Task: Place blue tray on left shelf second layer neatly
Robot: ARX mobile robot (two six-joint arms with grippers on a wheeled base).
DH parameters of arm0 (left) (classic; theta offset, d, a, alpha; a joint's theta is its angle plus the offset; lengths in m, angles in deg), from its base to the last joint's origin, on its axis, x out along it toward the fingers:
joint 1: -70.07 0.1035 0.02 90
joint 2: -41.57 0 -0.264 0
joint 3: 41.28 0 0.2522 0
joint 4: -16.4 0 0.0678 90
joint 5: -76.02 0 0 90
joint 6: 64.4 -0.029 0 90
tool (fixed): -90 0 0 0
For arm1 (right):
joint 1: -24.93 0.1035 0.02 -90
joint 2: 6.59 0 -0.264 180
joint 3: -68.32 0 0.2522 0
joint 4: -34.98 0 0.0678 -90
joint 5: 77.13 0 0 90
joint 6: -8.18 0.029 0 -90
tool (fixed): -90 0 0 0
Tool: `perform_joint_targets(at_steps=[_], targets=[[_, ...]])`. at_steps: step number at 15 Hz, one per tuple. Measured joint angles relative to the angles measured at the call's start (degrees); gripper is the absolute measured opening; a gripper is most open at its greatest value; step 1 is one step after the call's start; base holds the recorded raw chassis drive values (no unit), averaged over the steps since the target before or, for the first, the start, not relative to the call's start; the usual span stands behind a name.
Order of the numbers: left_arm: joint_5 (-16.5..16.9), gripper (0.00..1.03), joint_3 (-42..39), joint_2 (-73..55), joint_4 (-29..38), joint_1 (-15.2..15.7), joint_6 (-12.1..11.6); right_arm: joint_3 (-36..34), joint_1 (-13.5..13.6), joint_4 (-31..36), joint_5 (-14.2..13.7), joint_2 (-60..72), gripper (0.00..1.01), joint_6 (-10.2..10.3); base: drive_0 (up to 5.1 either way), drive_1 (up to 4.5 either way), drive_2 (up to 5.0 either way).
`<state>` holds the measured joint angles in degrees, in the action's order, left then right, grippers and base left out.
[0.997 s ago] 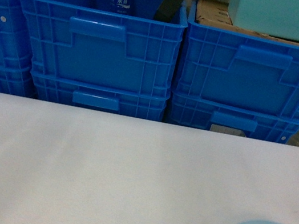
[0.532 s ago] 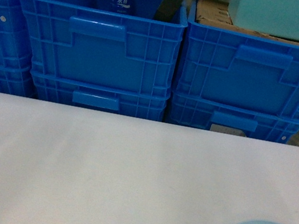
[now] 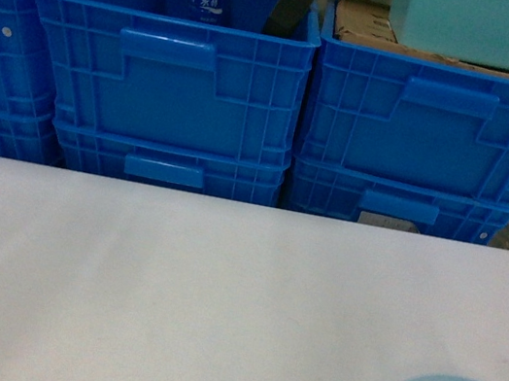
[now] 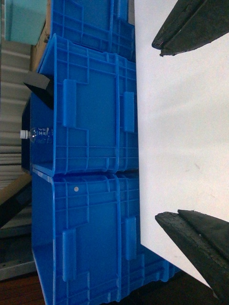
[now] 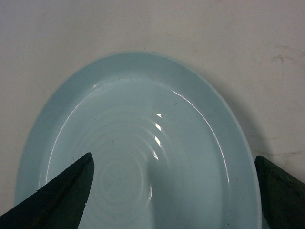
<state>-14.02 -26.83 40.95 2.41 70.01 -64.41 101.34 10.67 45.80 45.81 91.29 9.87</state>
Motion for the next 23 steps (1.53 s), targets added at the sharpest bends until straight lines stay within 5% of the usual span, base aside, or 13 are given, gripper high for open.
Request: perform_joint_targets(at_steps=[4,8,10,14,16,17,19,20,23], targets=[[0.0,0.98,0.0,0.0,0.0,0.0,0.0,-1.4,0.2,2.8,-0.9,2.0,0.94,-1.4,0.0,0.00,0.0],[0.0,0.98,0.0,0.0,0.0,0.0,0.0,-2.0,-3.5,6.2,-0.2,6.0,0.49,-6.3,0.0,0.00,0.0],[0.0,0.98,0.0,0.0,0.0,0.0,0.0,-1.2,-5.8,7.6,-0.1,9.0,0.04,-7.4,0.0,0.00,0.0],[0.0,0.98,0.0,0.0,0.0,0.0,0.0,0.3,-5.8,4.6,1.3,7.8,0.02,-7.0,0.0,0.00,0.0],[0.0,0.98,0.0,0.0,0.0,0.0,0.0,2.0,-2.1,1.0,-0.2,3.5,0.02,-3.2,0.0,0.00,0.0],[0.0,0.98,0.0,0.0,0.0,0.0,0.0,3.2,1.9,-1.2,-1.9,-2.0,0.02,0.5,0.0,0.00,0.0],[0.0,0.98,0.0,0.0,0.0,0.0,0.0,9.5,8.7,-1.8,-9.0,-15.4,0.02,3.0,0.0,0.00,0.0],[0.0,0.98,0.0,0.0,0.0,0.0,0.0,9.6,11.7,-0.8,-13.1,-20.0,0.02,2.8,0.0,0.00,0.0],[0.0,0.98,0.0,0.0,0.0,0.0,0.0,4.4,21.3,1.2,-30.1,-34.1,0.02,-3.9,0.0,0.00,0.0]])
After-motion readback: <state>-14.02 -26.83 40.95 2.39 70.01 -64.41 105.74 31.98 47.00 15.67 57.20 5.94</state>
